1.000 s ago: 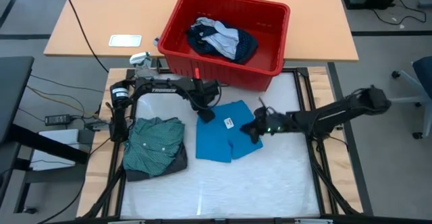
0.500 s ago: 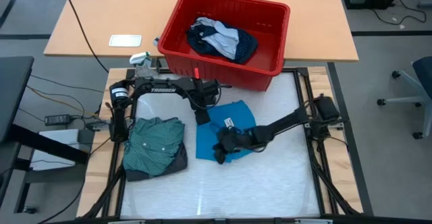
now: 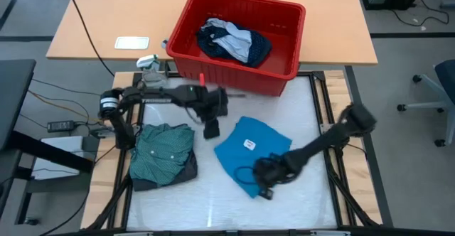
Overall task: Fold laundry
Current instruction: Fold the light blue shorts
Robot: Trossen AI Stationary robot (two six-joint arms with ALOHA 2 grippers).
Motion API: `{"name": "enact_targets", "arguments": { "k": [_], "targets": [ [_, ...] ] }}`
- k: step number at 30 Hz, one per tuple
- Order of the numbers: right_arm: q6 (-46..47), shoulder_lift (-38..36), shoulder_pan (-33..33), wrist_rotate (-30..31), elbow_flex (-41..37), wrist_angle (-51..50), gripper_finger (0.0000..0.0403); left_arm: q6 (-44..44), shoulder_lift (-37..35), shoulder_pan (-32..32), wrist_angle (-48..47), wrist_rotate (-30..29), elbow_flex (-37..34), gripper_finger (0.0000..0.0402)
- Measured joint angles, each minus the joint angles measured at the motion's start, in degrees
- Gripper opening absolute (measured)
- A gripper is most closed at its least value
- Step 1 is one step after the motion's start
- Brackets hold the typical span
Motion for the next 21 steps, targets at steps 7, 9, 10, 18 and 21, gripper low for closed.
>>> {"name": "enact_targets", "arguments": {
  "k": [7,9,10,18,21],
  "targets": [
    [13.33,-11.61,13.16,16.88,-2.91,-7.25,0.0071,17.03,1.07,-17.69,5.43,-1.52,0.0,0.0102],
    [16.26,-12.8,16.8,20.1,-4.65,-3.36,0.0093,21.06,2.75,-21.53,8.05,-6.12,-0.02,0.0105],
    [16.33,-12.8,18.17,21.46,-5.54,-1.08,0.0105,21.21,3.52,-22.78,10.07,-8.42,-0.02,0.0108],
    [1.65,-4.14,20.88,26.02,-5.63,12.28,0.0201,16.95,10.45,-25.26,11.85,-14.65,0.0,0.0172],
    [1.25,-0.86,19.48,26.79,-4.67,14.21,0.0218,17.83,12.73,-25.04,10.41,-16.59,0.0,0.0197]
  ]
}}
